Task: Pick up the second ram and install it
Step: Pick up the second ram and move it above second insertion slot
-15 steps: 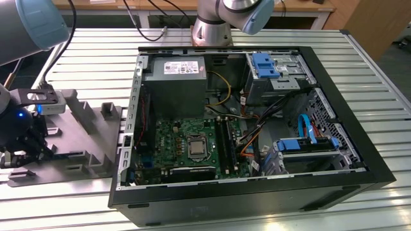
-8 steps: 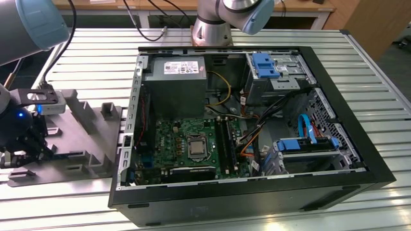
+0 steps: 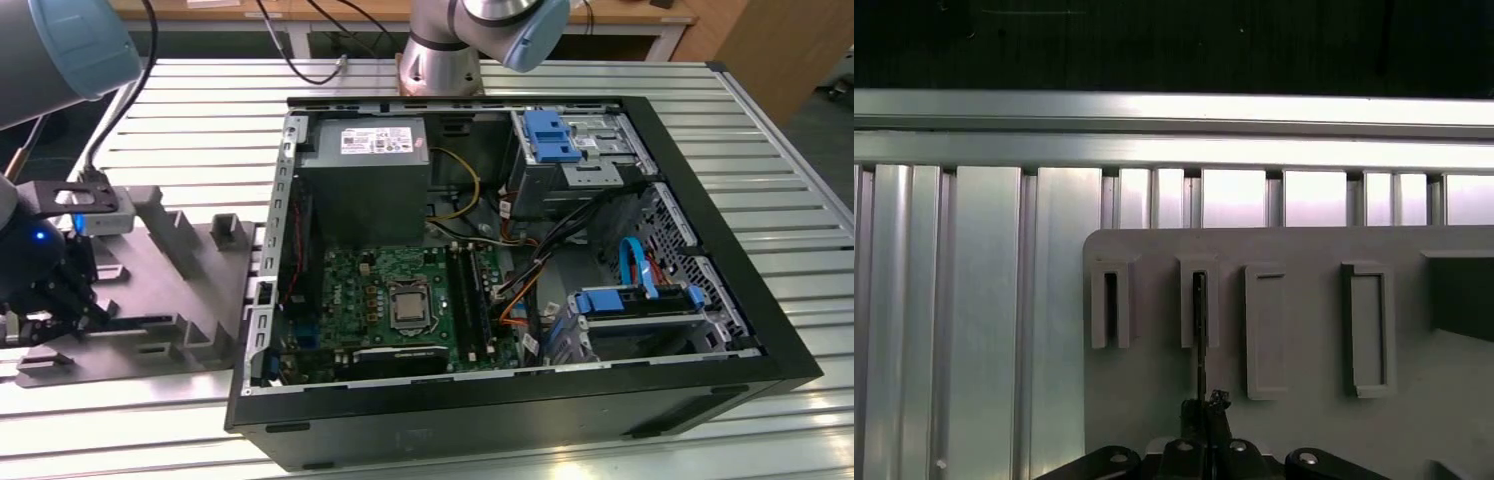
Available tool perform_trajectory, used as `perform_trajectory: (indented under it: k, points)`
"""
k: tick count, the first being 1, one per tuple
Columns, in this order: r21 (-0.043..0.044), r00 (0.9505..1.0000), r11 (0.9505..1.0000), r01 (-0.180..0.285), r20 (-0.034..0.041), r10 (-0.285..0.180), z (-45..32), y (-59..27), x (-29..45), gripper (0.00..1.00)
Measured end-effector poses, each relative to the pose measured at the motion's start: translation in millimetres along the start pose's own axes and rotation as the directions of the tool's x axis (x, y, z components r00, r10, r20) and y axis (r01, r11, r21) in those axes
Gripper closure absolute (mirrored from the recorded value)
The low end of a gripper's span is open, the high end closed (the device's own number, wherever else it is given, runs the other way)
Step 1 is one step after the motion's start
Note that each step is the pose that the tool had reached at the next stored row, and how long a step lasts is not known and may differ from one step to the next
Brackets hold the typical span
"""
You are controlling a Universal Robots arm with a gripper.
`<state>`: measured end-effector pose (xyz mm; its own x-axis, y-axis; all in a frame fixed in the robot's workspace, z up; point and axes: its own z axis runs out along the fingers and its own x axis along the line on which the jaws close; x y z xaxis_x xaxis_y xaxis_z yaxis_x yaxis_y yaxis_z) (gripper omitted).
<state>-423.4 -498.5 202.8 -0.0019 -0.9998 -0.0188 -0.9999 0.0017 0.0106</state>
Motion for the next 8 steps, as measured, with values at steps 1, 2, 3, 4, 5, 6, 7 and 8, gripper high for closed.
perform_trajectory:
  k: [1, 2, 3, 4, 5, 6, 7, 8]
  points:
    - [0.0001, 1.0, 1.0, 0.001, 0.0, -0.001, -0.1, 0.0, 0.0, 0.88]
    - [-0.0002, 1.0, 1.0, 0.003, -0.0002, -0.003, -0.4, 0.0, 0.0, 0.88]
    - [-0.0004, 1.0, 1.0, 0.005, -0.0003, -0.005, -0.8, 0.1, 0.0, 0.88]
    - [-0.0005, 1.0, 1.0, 0.008, -0.0003, -0.008, -1.2, 0.1, 0.0, 0.88]
    - [-0.0007, 1.0, 1.0, 0.01, -0.0005, -0.01, -1.8, 0.1, 0.0, 0.88]
    - [-0.0005, 0.9999, 0.9999, 0.011, -0.0003, -0.011, -1.8, 0.1, 0.0, 0.88]
    - [-0.0005, 0.9999, 0.9999, 0.012, -0.0003, -0.012, -1.8, 0.0, 0.0, 0.88]
    - [-0.0005, 0.9999, 0.9999, 0.012, -0.0003, -0.012, -1.8, 0.1, 0.0, 0.88]
